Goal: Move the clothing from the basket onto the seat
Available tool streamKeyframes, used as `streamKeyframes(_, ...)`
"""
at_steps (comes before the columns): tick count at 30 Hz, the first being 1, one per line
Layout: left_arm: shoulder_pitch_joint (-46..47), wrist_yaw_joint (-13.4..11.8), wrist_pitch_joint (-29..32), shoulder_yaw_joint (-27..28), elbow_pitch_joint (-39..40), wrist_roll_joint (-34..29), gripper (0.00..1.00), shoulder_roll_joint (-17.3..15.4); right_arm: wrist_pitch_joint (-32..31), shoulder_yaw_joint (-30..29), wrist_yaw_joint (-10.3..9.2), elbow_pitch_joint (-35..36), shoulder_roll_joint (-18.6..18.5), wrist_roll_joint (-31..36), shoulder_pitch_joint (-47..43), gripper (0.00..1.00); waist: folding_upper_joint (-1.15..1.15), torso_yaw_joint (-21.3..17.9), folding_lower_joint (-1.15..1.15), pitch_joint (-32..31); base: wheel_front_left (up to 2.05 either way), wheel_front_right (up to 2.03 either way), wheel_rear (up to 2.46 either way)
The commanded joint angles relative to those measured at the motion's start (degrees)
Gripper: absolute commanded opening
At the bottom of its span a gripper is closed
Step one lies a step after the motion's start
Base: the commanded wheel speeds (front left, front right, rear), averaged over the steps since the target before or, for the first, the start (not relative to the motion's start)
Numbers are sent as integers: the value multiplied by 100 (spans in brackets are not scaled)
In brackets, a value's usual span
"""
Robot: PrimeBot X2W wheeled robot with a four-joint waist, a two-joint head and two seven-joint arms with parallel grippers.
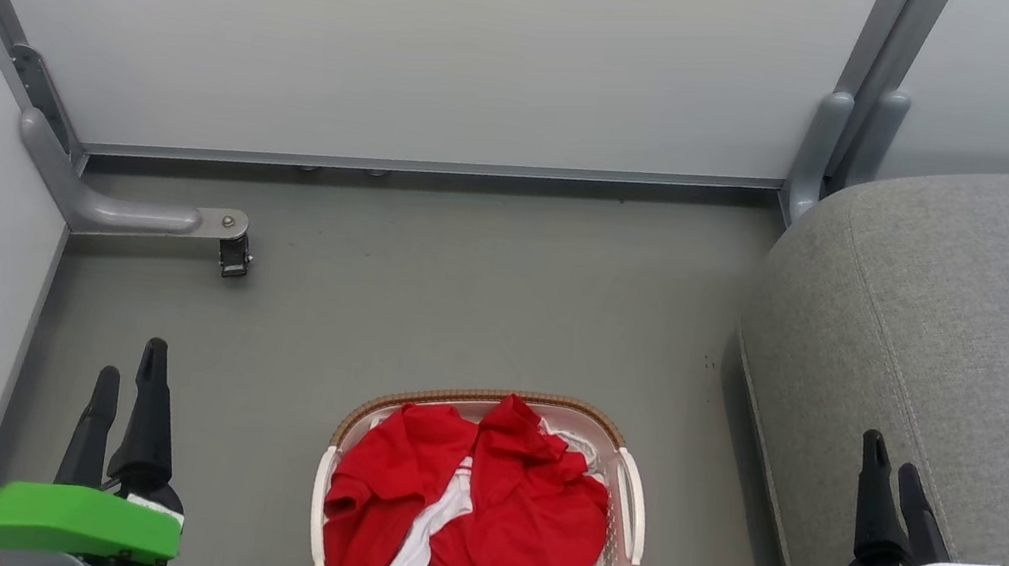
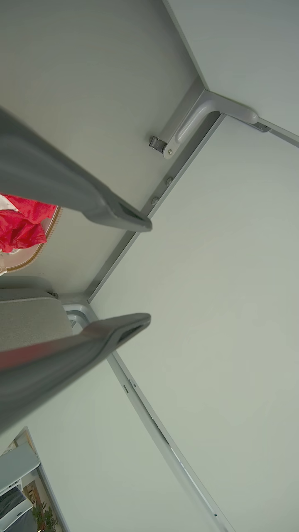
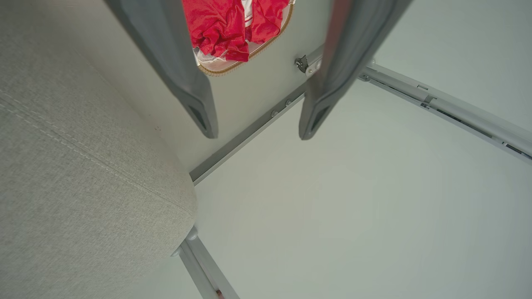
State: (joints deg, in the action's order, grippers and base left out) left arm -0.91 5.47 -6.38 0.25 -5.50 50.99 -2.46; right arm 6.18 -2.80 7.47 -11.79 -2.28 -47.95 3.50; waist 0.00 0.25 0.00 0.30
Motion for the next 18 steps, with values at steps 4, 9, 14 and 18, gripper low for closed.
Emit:
streamKeyframes(4, -70, -42, -100, 15, 42, -444, 100, -44, 118, 28, 2, 57, -43, 408, 9, 100, 0, 0, 0, 2, 0, 0, 0)
streamKeyframes(9, -116, -72, -182, 14, -22, -904, 100, -46, 198, 132, 2, 160, -46, 1021, 13, 100, 0, 0, 0, 3, 0, 0, 0)
streamKeyframes(14, -174, -112, -258, -17, -73, -1380, 100, -48, 275, 180, 2, 176, -49, 1365, -24, 100, 0, 4, 0, 3, 0, 0, 0)
streamKeyframes(18, -203, -170, -316, -38, -108, -1640, 100, -50, 332, 206, 2, 147, -52, 1602, -32, 100, 0, 7, 0, 3, 0, 0, 0)
